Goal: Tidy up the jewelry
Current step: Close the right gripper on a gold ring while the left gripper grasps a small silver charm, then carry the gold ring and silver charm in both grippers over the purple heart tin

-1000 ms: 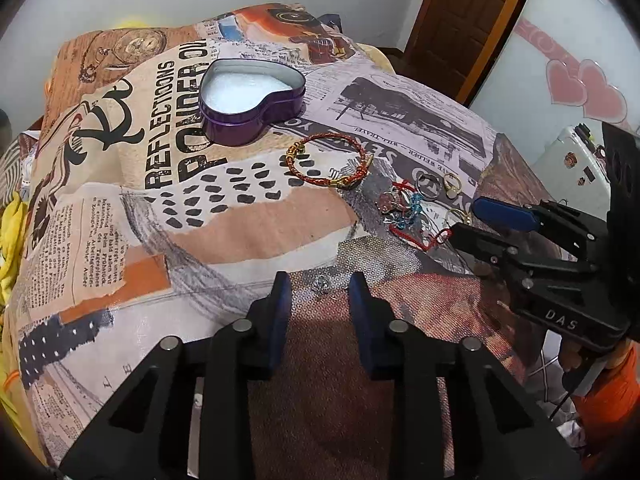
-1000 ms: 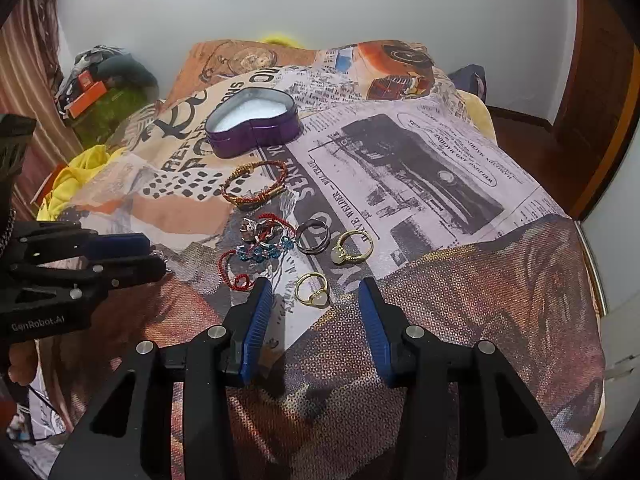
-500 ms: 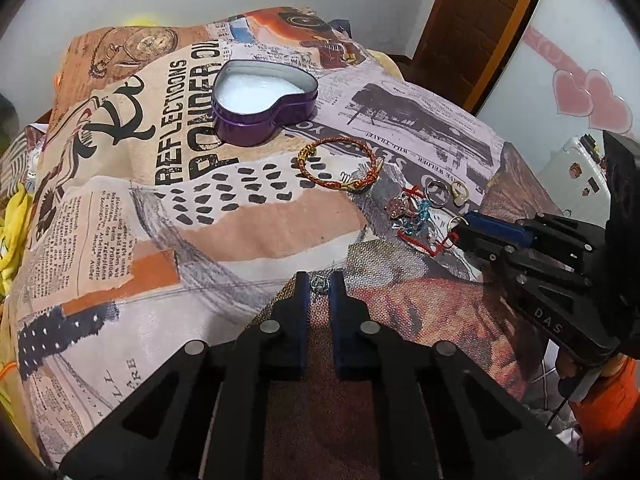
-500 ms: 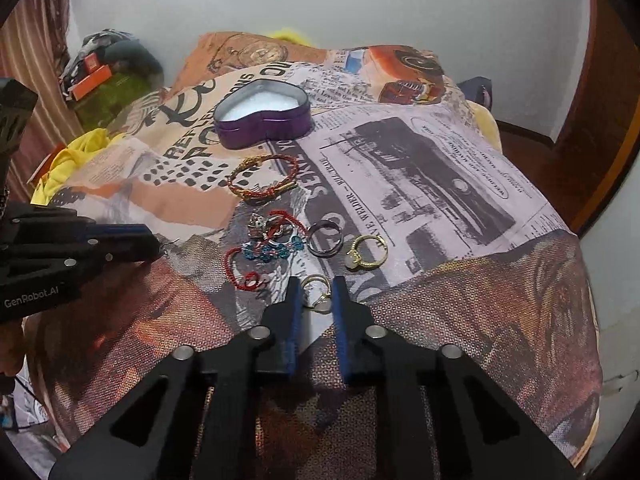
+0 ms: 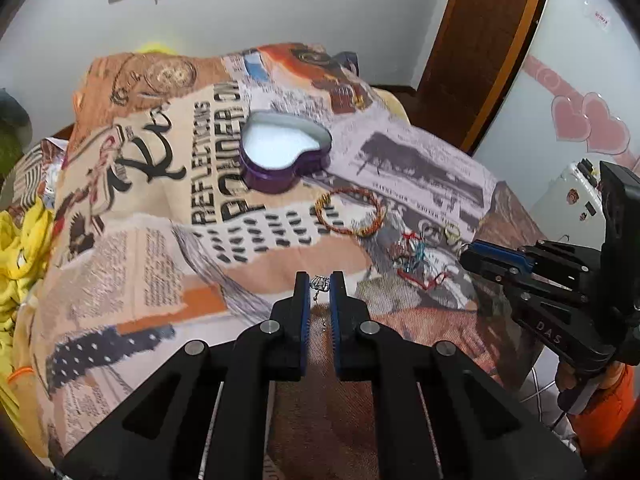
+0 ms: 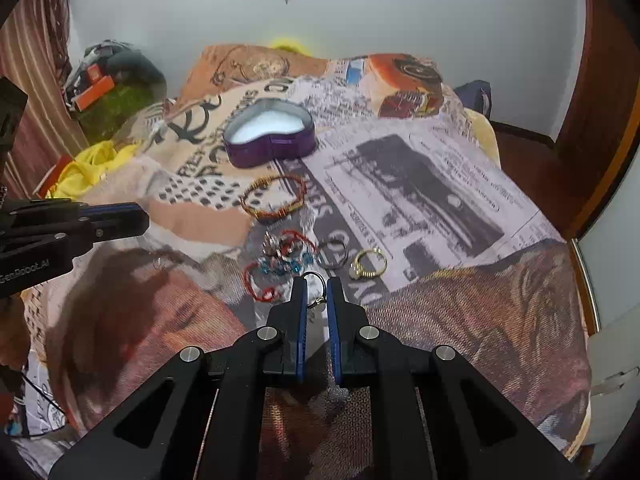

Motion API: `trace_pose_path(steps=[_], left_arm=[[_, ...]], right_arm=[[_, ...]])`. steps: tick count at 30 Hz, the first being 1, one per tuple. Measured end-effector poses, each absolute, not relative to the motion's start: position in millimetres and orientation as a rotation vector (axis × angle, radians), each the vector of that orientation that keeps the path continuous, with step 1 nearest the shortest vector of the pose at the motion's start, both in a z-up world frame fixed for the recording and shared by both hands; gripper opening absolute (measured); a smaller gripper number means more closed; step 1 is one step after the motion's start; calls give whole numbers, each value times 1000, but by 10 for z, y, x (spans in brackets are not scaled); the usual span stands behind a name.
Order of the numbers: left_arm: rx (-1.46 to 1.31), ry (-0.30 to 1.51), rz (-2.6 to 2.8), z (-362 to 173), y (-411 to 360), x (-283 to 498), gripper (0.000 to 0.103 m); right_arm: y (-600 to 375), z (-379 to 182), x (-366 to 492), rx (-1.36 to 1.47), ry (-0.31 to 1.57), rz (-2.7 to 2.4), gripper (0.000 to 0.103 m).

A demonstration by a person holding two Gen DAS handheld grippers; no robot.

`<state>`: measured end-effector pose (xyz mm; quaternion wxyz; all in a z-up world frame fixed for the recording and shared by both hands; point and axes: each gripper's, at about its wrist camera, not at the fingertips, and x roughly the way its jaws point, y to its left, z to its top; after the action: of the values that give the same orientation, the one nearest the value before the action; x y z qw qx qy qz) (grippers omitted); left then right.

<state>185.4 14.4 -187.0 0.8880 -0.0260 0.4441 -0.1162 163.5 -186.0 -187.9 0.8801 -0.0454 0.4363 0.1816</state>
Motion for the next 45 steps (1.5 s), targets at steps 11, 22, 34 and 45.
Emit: trace_pose_path(steps=[11,22,34,45], left_arm=[[-51,797,-215,-1465,281,1937,9],[-41,720,-196,-1258,341,2188,9],[-37,697,-192,-1232,345,2596,9],[-54,725,-211,-1346,375,2934,9]], right_arm=[[-1798,-1454,1778,-85,786,379,9],[-1706,-1259,2030,-49,709,391,9],[-1500,-1286,2398,-57,698,438,9],[-1328,-1450,2804,-89,752,489,9]])
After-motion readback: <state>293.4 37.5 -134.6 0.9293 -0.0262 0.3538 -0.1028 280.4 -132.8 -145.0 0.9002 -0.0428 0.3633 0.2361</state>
